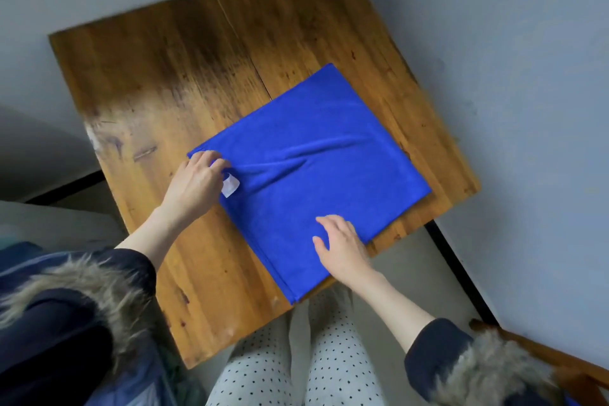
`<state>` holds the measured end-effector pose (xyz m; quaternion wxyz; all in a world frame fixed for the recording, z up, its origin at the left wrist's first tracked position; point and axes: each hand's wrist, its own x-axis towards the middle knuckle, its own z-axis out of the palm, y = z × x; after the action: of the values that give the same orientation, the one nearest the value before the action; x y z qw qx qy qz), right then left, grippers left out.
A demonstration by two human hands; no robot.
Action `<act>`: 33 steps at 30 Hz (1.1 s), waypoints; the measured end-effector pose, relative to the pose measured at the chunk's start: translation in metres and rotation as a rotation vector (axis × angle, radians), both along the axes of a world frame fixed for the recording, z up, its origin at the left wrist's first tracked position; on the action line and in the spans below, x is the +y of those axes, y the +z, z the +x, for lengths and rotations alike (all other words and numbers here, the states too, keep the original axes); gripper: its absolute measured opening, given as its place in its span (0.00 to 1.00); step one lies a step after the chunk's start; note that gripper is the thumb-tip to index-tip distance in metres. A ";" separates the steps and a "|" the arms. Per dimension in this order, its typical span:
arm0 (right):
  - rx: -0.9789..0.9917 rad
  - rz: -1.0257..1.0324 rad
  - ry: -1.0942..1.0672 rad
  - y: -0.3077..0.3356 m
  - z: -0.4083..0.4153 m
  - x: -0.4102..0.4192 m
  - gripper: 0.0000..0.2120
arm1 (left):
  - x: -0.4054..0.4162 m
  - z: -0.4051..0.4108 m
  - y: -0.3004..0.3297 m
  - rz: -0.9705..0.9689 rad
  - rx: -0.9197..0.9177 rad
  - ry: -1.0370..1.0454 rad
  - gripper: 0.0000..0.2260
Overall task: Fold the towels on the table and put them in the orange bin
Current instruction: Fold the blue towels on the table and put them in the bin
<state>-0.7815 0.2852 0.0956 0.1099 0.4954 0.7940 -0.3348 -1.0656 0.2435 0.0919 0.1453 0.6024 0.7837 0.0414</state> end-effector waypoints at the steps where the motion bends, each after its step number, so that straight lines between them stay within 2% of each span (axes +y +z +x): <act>1: -0.037 0.059 -0.032 -0.004 -0.001 0.008 0.24 | 0.002 0.004 -0.005 -0.005 -0.009 -0.020 0.14; 3: -0.120 0.119 -0.080 -0.011 -0.002 0.023 0.30 | 0.009 0.011 -0.015 -0.026 -0.015 -0.079 0.19; 6: -0.226 0.094 -0.120 -0.024 -0.002 0.045 0.37 | 0.021 0.019 -0.030 -0.084 0.003 -0.135 0.23; 12: -0.285 -0.004 -0.070 -0.038 0.000 0.077 0.45 | 0.018 0.033 -0.043 -0.076 0.021 -0.019 0.24; 17: -0.269 -0.006 0.085 -0.035 0.001 0.131 0.46 | 0.014 0.050 -0.036 -0.094 0.090 0.049 0.25; 20: -0.272 0.015 0.252 -0.028 -0.007 0.182 0.43 | 0.008 0.063 -0.031 -0.088 0.112 0.089 0.26; 22: -0.284 0.080 0.371 -0.024 -0.017 0.209 0.41 | 0.002 0.075 -0.028 -0.087 0.100 0.119 0.26; 24: -0.269 0.180 0.398 -0.023 -0.023 0.218 0.40 | -0.007 0.087 -0.026 -0.094 0.064 0.130 0.25; 27: -0.131 0.273 0.172 -0.021 -0.018 0.197 0.36 | -0.018 0.092 -0.025 -0.086 -0.055 0.119 0.22; 30: -0.013 0.328 -0.096 -0.018 0.005 0.154 0.27 | -0.029 0.082 -0.024 -0.019 -0.190 0.131 0.19; 33: 0.020 0.329 -0.325 -0.015 0.036 0.110 0.20 | -0.043 0.071 -0.025 -0.001 -0.195 0.126 0.20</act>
<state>-0.7458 0.3951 0.0811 -0.0356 0.6246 0.7487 -0.2194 -0.9946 0.2006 0.0669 0.2180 0.5452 0.8022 0.1085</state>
